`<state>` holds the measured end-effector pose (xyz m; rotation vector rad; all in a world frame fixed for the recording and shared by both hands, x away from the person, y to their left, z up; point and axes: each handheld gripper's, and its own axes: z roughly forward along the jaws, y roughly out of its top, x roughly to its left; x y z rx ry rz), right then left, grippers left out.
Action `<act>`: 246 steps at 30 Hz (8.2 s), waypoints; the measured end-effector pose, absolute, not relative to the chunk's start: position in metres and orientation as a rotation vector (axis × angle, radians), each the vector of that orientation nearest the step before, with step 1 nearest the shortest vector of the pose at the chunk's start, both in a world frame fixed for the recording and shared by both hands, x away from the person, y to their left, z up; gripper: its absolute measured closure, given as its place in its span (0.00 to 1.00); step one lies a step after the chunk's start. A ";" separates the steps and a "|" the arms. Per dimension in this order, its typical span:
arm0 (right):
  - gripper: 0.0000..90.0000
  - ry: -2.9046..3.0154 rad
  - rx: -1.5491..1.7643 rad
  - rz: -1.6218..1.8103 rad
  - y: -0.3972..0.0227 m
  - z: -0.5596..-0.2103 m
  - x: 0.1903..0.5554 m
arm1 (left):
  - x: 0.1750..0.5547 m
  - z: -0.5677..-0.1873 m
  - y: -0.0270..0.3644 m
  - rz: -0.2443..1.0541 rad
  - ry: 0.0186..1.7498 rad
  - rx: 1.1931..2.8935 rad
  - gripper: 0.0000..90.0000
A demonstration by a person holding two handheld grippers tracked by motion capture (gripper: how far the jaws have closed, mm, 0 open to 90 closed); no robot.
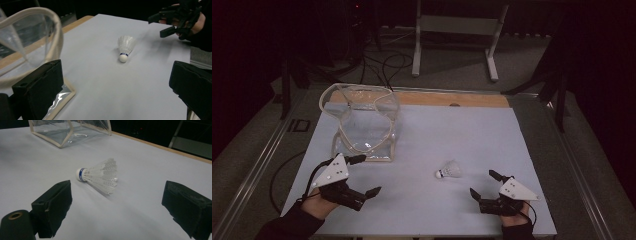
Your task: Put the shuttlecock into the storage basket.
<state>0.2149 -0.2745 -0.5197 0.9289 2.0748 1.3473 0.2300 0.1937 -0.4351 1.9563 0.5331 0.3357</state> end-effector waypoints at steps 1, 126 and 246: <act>0.10 2.075 0.929 1.347 -0.275 -0.520 0.215 | 0.231 -0.435 0.191 0.332 0.533 1.962 0.00; 0.10 2.098 0.899 1.408 -0.271 -0.517 0.215 | 0.334 -0.519 -0.026 0.038 0.380 2.659 0.71; 0.10 2.104 0.893 1.405 -0.267 -0.520 0.217 | 0.326 -0.331 0.087 0.009 0.378 2.565 0.74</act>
